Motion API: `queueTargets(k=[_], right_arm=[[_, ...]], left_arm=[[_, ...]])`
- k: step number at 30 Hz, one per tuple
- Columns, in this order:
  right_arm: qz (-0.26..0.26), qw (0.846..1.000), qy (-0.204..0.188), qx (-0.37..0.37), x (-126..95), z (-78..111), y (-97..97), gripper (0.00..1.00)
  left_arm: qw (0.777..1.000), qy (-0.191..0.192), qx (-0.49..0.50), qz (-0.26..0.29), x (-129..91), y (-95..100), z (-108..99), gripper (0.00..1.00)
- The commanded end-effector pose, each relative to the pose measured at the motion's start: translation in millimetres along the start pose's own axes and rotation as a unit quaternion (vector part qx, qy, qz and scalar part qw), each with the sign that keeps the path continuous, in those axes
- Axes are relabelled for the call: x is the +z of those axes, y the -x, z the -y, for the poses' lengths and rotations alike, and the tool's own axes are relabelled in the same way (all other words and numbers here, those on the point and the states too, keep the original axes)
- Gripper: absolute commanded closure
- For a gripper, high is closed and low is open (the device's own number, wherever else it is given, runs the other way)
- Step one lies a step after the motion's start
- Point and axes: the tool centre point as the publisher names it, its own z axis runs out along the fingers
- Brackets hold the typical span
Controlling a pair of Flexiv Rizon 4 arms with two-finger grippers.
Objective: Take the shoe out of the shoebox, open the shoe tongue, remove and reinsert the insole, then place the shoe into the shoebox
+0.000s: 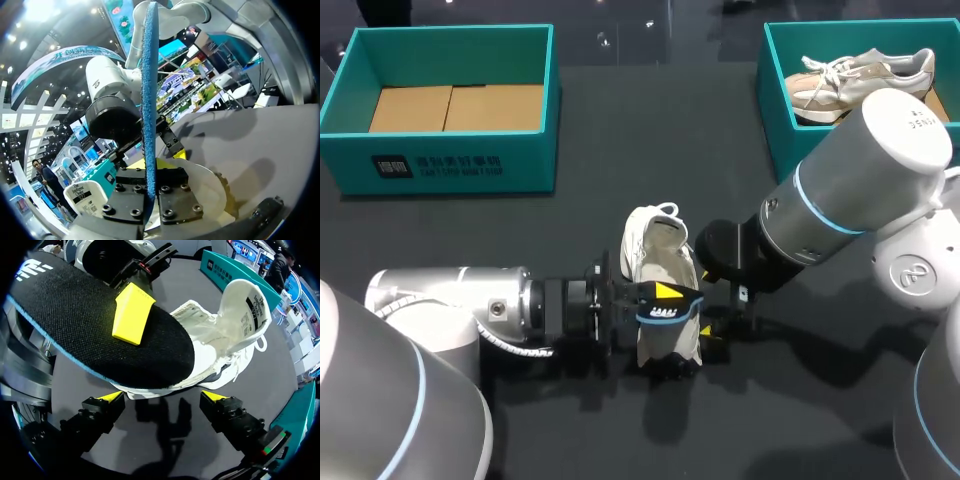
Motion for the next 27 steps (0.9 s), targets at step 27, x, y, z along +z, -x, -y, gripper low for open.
queueTargets(k=[27], right_arm=[[0.001, 1.000, 0.000, 0.000, 1, 0.1, -1.3, 0.00]], left_arm=[[0.999, 0.032, -0.002, -0.015, 5, 8.0, -45, 1.00]])
